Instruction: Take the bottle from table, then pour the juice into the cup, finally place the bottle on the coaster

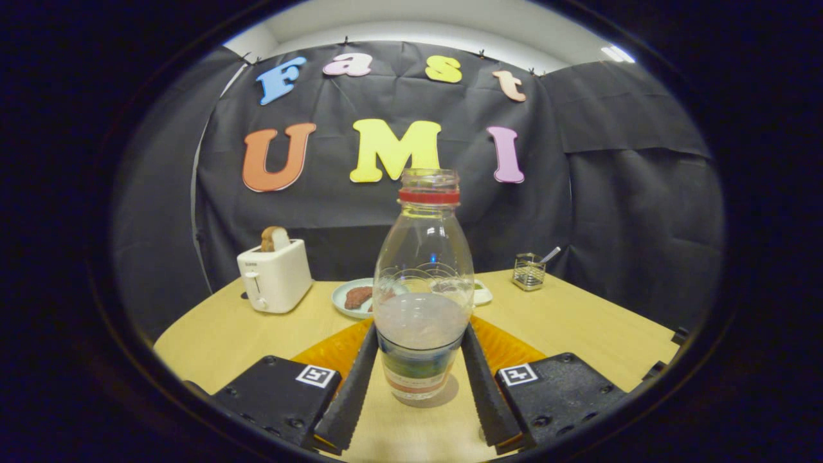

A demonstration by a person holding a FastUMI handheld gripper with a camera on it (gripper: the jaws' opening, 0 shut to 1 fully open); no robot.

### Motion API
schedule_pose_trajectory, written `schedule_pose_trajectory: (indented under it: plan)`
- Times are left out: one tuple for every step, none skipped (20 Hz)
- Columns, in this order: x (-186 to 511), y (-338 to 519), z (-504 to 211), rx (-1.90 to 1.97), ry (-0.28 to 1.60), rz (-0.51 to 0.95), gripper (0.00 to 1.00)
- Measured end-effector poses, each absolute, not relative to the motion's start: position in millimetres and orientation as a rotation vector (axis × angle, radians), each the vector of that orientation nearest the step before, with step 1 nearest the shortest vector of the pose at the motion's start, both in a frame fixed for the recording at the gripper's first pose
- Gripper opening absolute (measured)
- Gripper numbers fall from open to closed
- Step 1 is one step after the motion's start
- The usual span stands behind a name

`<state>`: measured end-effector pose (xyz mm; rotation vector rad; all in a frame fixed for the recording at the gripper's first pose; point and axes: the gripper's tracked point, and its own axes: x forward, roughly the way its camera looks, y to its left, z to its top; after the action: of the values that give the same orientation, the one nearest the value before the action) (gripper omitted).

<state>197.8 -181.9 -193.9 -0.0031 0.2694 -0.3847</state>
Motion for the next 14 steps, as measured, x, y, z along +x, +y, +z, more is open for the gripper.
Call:
schedule_pose_trajectory:
  plan:
    - [203.4,-183.4,-202.6,-0.008,0.282,-0.383,0.78]
    - [208.4,-185.2,-211.7,-0.023,0.298,-0.383,0.78]
    - [211.6,-187.9,-220.5,-0.039,0.316,-0.386,0.79]
    - [214.6,-189.4,-227.7,-0.047,0.329,-0.384,0.79]
    - [216.9,-190.7,-232.9,-0.047,0.338,-0.382,0.79]
    - [218.4,-191.6,-236.7,-0.039,0.344,-0.383,0.79]
    - [219.5,-193.8,-240.2,-0.027,0.345,-0.384,0.79]
    - [220.1,-194.9,-241.5,-0.016,0.341,-0.384,0.79]
    - [220.2,-195.4,-243.1,-0.012,0.34,-0.383,0.79]
    - [220.6,-197.1,-244.6,-0.015,0.34,-0.384,0.79]
    - [220.5,-200.5,-246.6,-0.022,0.344,-0.39,0.79]
    - [220.9,-203.7,-247.5,-0.023,0.347,-0.393,0.79]
    - [221.3,-204.7,-248.1,-0.019,0.348,-0.391,0.79]
    - [221.5,-205.2,-249.3,-0.018,0.353,-0.39,0.79]
